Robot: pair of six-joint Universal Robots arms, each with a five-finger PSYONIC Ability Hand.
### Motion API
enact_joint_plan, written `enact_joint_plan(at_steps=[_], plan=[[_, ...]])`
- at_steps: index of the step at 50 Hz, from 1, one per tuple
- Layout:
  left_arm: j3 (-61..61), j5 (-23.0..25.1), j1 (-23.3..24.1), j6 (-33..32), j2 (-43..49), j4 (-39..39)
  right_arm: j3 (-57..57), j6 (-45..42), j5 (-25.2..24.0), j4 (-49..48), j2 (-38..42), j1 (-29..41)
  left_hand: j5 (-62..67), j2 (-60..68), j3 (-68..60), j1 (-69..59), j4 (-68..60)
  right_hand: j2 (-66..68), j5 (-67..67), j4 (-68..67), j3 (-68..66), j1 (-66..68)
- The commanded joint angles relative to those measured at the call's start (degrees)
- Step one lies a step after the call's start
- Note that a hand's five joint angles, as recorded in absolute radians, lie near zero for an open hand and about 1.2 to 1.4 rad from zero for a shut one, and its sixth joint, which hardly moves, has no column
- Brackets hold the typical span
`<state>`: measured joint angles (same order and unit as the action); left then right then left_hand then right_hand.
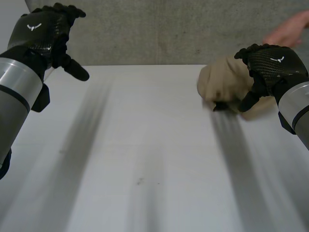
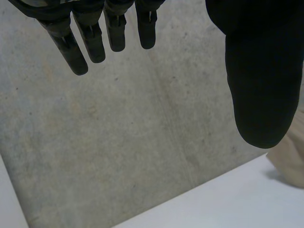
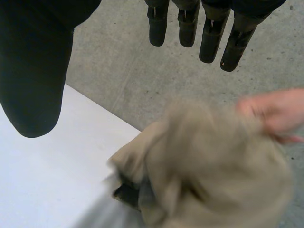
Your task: Fold the shorts.
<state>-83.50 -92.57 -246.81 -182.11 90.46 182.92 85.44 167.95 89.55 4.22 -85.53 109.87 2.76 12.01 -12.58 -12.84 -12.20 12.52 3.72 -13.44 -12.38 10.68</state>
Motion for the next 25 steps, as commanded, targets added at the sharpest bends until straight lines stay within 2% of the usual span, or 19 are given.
enact_joint_plan(at_steps=[1,10,25], plan=[[1.0,-0.1,0.9,0.0,1.7,-1.0,0.1,0.1,-0.1,0.0,0.0,0.1,-1.5,-0.8,1.4,1.6,1.0,-2.5,-3.7,3.4,2.4,-0.7],[0.5,0.1,2.6,-0.1,3.7,-2.4,0.1,0.1,-0.2,-0.1,0.1,-0.1,-1.4,-0.6,1.2,1.4,0.8,-2.5,-3.7,3.4,2.4,-0.7],[0.5,0.0,2.6,-0.3,4.8,-2.4,0.3,0.1,-0.2,0.0,0.7,0.0,-1.5,-0.8,1.4,1.6,1.0,-2.5,-3.7,3.4,2.4,-0.7]])
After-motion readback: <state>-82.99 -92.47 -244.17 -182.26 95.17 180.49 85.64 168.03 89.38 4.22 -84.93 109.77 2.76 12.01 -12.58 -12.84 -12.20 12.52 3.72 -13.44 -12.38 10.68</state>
